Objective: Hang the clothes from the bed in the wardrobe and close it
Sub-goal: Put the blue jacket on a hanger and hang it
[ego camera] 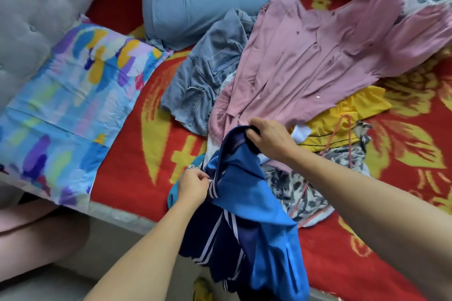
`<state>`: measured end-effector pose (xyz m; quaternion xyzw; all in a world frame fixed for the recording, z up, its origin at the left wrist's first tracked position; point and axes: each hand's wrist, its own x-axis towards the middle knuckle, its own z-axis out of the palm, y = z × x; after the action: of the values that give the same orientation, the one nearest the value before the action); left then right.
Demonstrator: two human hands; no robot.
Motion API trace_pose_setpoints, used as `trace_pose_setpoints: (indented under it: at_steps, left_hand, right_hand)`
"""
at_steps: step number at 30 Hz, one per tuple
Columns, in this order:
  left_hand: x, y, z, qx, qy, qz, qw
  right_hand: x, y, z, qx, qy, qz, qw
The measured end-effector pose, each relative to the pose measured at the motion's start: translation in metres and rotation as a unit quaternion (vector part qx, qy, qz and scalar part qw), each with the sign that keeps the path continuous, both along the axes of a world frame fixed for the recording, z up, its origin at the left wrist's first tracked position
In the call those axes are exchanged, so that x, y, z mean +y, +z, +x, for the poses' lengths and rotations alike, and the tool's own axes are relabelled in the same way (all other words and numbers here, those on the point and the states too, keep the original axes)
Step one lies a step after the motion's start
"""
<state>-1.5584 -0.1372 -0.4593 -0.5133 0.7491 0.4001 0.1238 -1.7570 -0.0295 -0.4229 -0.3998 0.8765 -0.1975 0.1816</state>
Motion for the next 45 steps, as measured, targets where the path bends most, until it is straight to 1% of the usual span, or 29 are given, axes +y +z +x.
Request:
trace_pose_setpoints:
  at_steps: [2,4,5,7,10,11,13,15,17,18,19,20,21,22,23,25,27,28,29,31,33,35,36,37,38,39,40,42,45]
  left_hand:
    - [0.001,0.016,0.007,0.016,-0.035,-0.016,0.999]
    - [-0.001,0.034,0.015,0.055,-0.036,-0.001,0.998]
    - [-0.006,0.042,0.021,0.083,-0.016,0.016,0.996]
    - [-0.017,0.066,0.034,0.143,0.057,0.057,0.986]
    - [-0.03,0.105,0.059,0.226,0.151,0.114,0.956]
    - [-0.031,0.121,0.068,0.245,0.158,0.118,0.949]
    - [-0.028,0.153,0.088,0.277,0.141,0.099,0.945]
    - [-0.023,0.19,0.112,0.292,0.09,0.052,0.951]
    - [-0.02,0.224,0.14,0.298,-0.012,-0.001,0.954]
    - [-0.019,0.24,0.154,0.286,-0.077,-0.039,0.954]
    - [-0.018,0.256,0.168,0.262,-0.149,-0.099,0.948]
    - [-0.019,0.268,0.179,0.229,-0.212,-0.169,0.935]
    - [-0.022,0.278,0.187,0.201,-0.258,-0.225,0.918]
    - [-0.025,0.289,0.194,0.191,-0.281,-0.252,0.906]
    - [-0.03,0.297,0.199,0.198,-0.291,-0.259,0.899]
    - [-0.037,0.313,0.21,0.228,-0.309,-0.259,0.886]
    - [-0.042,0.323,0.217,0.24,-0.365,-0.274,0.857]
    - [-0.044,0.326,0.22,0.241,-0.399,-0.28,0.839]
    - [-0.045,0.329,0.221,0.243,-0.427,-0.286,0.823]
    - [-0.049,0.337,0.222,0.25,-0.454,-0.3,0.801]
    - [-0.052,0.346,0.22,0.268,-0.461,-0.324,0.782]
    - [-0.054,0.353,0.217,0.276,-0.446,-0.326,0.786]
    - [-0.054,0.355,0.216,0.263,-0.437,-0.32,0.798]
    - [-0.053,0.356,0.214,0.249,-0.435,-0.309,0.808]
    - [-0.052,0.356,0.211,0.237,-0.432,-0.29,0.821]
    - [-0.051,0.354,0.208,0.231,-0.423,-0.259,0.837]
    - [-0.049,0.351,0.203,0.233,-0.408,-0.218,0.856]
    - [-0.043,0.345,0.188,0.248,-0.367,-0.147,0.885]
    - [-0.029,0.336,0.154,0.288,-0.314,-0.051,0.903]
  right_hand:
    - [0.011,0.022,0.003,0.009,-0.014,-0.015,1.0]
    - [0.022,0.046,0.012,0.01,-0.034,-0.033,0.999]
    - [0.028,0.059,0.018,0.013,-0.048,-0.046,0.998]
    - [0.042,0.083,0.034,0.026,-0.079,-0.073,0.994]
    - [0.064,0.117,0.071,0.039,-0.12,-0.109,0.986]
    - [0.071,0.127,0.086,0.038,-0.134,-0.12,0.983]
    - [0.084,0.148,0.118,0.036,-0.156,-0.138,0.977]
    - [0.095,0.172,0.147,0.042,-0.171,-0.14,0.974]
    - [0.104,0.201,0.169,0.036,-0.174,-0.123,0.976]
    - [0.109,0.219,0.179,0.023,-0.167,-0.108,0.98]
    - [0.114,0.238,0.188,0.002,-0.155,-0.087,0.984]
    - [0.12,0.258,0.197,-0.024,-0.138,-0.063,0.988]
    - [0.127,0.278,0.207,-0.043,-0.122,-0.036,0.991]
    - [0.134,0.297,0.217,-0.05,-0.105,-0.008,0.993]
    - [0.141,0.312,0.226,-0.041,-0.093,0.025,0.994]
    - [0.154,0.337,0.245,0.022,-0.097,0.104,0.99]
    - [0.162,0.354,0.262,0.131,-0.134,0.171,0.967]
    - [0.164,0.358,0.27,0.168,-0.159,0.185,0.955]
    - [0.165,0.362,0.278,0.185,-0.177,0.186,0.948]
    - [0.166,0.365,0.289,0.178,-0.195,0.193,0.945]
    - [0.168,0.37,0.297,0.159,-0.202,0.199,0.946]
    - [0.171,0.374,0.297,0.126,-0.211,0.189,0.951]
    - [0.173,0.374,0.294,0.079,-0.222,0.155,0.959]
    - [0.176,0.373,0.291,0.008,-0.238,0.102,0.966]
    - [0.178,0.37,0.287,-0.069,-0.255,0.041,0.964]
    - [0.181,0.366,0.283,-0.135,-0.269,-0.011,0.954]
    - [0.183,0.361,0.278,-0.181,-0.278,-0.051,0.942]
    - [0.188,0.347,0.266,-0.244,-0.289,-0.118,0.918]
    - [0.196,0.324,0.237,-0.345,-0.309,-0.232,0.855]
